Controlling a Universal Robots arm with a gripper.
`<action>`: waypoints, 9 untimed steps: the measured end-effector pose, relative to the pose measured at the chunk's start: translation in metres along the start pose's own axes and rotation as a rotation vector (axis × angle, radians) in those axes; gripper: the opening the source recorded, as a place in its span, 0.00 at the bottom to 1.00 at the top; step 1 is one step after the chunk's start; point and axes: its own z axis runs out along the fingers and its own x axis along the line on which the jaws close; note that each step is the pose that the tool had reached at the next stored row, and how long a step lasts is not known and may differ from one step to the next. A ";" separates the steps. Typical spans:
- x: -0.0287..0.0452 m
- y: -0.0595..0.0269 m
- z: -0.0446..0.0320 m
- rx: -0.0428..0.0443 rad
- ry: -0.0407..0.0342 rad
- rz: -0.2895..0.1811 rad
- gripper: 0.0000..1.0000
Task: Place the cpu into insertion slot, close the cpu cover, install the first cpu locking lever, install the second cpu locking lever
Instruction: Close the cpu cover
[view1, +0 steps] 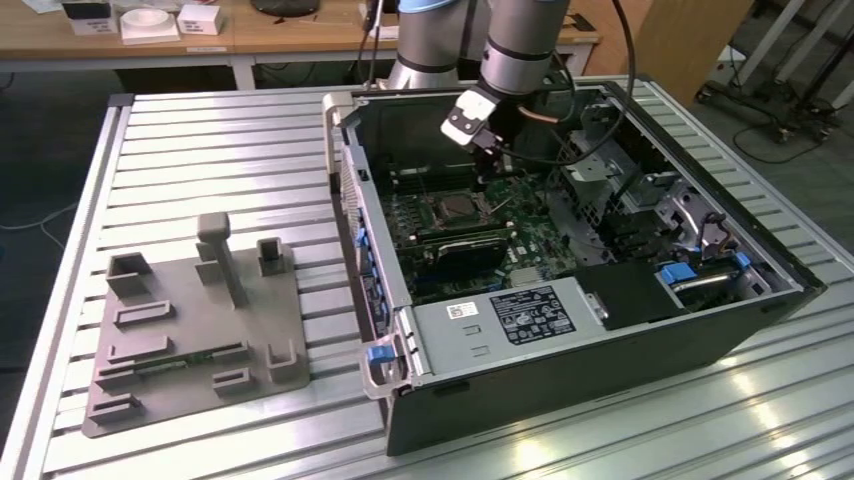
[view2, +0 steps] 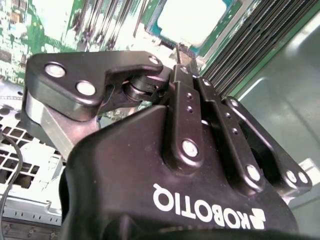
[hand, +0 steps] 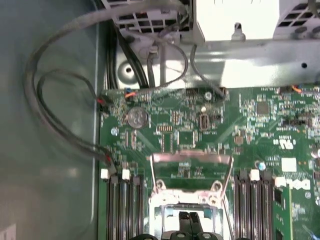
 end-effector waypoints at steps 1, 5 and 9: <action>0.0000 0.0005 0.0000 0.0000 -0.0002 0.000 0.10; 0.0002 0.0006 -0.0065 -0.0020 -0.0002 0.000 0.10; 0.0004 0.0006 -0.0175 -0.0054 -0.0003 0.000 0.10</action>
